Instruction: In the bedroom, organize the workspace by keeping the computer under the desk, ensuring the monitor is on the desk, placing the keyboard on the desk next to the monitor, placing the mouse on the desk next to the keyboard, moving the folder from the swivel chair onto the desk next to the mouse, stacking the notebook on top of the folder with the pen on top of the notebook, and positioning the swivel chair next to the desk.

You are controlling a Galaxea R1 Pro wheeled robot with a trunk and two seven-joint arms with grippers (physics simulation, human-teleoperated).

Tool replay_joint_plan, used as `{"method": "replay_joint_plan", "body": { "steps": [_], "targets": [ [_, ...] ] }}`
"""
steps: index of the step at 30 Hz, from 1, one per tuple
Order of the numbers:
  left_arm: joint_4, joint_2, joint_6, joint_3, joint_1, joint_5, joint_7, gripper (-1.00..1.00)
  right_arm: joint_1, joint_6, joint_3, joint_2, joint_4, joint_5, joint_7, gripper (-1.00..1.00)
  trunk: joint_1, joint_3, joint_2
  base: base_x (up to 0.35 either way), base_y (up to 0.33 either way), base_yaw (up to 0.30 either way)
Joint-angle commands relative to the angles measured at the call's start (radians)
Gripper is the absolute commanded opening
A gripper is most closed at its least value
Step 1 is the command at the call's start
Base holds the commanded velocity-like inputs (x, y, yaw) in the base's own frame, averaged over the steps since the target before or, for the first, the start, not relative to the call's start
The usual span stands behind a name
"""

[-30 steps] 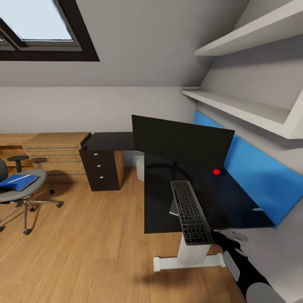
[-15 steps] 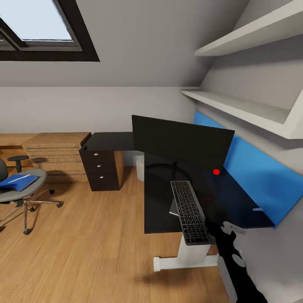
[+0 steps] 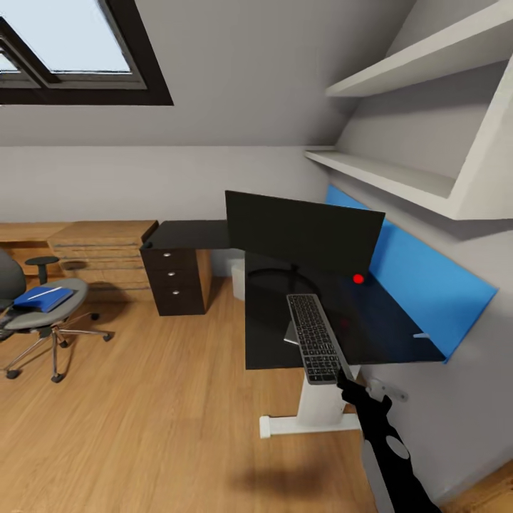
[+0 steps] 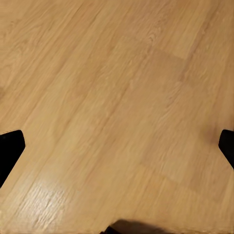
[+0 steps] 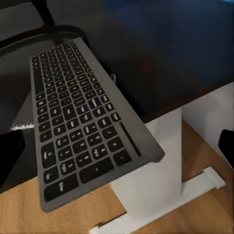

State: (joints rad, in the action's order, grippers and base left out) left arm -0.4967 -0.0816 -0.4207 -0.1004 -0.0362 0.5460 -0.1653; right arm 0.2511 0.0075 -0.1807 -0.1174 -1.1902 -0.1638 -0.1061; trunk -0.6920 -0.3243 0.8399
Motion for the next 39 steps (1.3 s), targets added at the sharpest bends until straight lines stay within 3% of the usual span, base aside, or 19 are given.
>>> {"method": "replay_joint_plan", "body": {
  "steps": [1,5,8,10,12,13,15,16,17,19,20,21,34,39],
  "targets": [
    [0.0,-0.001,-0.004,-0.008,-0.001,0.005,-0.008,1.0,0.001,0.001,0.0,-0.001,-0.001,-0.01,-0.001,1.0,0.0,-0.001,0.001,-0.332,0.0,0.0],
    [0.0,-0.001,-0.004,-0.01,-0.001,0.004,-0.007,1.0,0.0,0.005,0.0,-0.001,0.03,-0.023,-0.002,1.0,0.0,-0.001,0.001,-0.303,0.0,0.0],
    [0.0,-0.001,-0.004,-0.01,-0.001,0.003,-0.007,1.0,0.0,0.023,0.0,-0.001,0.043,-0.076,-0.002,1.0,0.0,-0.001,0.001,-0.115,0.0,0.0],
    [0.0,-0.002,-0.004,-0.01,-0.001,0.003,-0.007,1.0,0.0,0.06,0.001,0.0,0.041,-0.16,-0.001,1.0,0.0,-0.001,0.001,-0.052,0.0,0.0],
    [0.0,-0.002,-0.004,-0.009,-0.001,0.002,-0.008,1.0,0.0,0.128,0.002,0.003,0.038,-0.304,0.007,1.0,0.0,-0.001,0.001,-0.024,0.0,0.0],
    [-0.001,-0.002,-0.005,-0.009,-0.001,0.002,-0.008,1.0,0.0,0.172,-0.001,0.006,0.031,-0.395,0.022,1.0,0.0,-0.001,0.001,-0.012,0.0,0.0],
    [-0.004,-0.003,-0.005,-0.008,-0.001,0.002,-0.009,1.0,0.0,0.213,-0.006,0.009,0.017,-0.485,0.039,1.0,0.0,-0.001,0.001,-0.009,0.0,0.0],
    [-0.005,-0.003,-0.005,-0.007,-0.001,0.004,-0.009,1.0,0.0,0.246,-0.013,0.019,0.002,-0.564,0.053,1.0,0.0,-0.001,0.001,-0.005,0.0,0.0],
    [-0.006,-0.003,-0.005,-0.007,-0.001,0.005,-0.009,1.0,0.0,0.261,-0.019,0.027,-0.005,-0.601,0.058,1.0,0.0,-0.001,0.001,-0.004,0.0,0.0],
    [-0.009,-0.003,-0.005,-0.006,-0.001,0.007,-0.01,1.0,0.0,0.3,-0.033,0.063,-0.013,-0.722,0.071,1.0,-0.003,-0.004,0.008,-0.002,0.0,0.0],
    [-0.009,-0.003,-0.005,-0.006,-0.001,0.007,-0.01,1.0,0.0,0.306,-0.035,0.071,-0.01,-0.741,0.073,1.0,-0.007,-0.008,0.015,-0.001,0.0,0.0],
    [-0.011,-0.002,-0.004,-0.006,-0.001,0.006,-0.011,1.0,0.0,0.321,-0.037,0.094,0.021,-0.797,0.081,1.0,-0.011,-0.011,0.022,0.0,0.0,0.0],
    [-0.01,-0.006,0.001,-0.006,-0.001,0.011,-0.011,1.0,0.0,0.342,-0.05,0.105,0.061,-0.856,0.106,1.0,-0.061,-0.051,0.113,0.0,0.0,0.0],
    [-0.01,-0.005,0.091,-0.007,-0.001,0.003,-0.005,1.0,0.0,0.374,-0.051,0.105,0.054,-0.86,0.11,1.0,-0.08,-0.067,0.148,0.0,0.0,0.0]
  ]
}}
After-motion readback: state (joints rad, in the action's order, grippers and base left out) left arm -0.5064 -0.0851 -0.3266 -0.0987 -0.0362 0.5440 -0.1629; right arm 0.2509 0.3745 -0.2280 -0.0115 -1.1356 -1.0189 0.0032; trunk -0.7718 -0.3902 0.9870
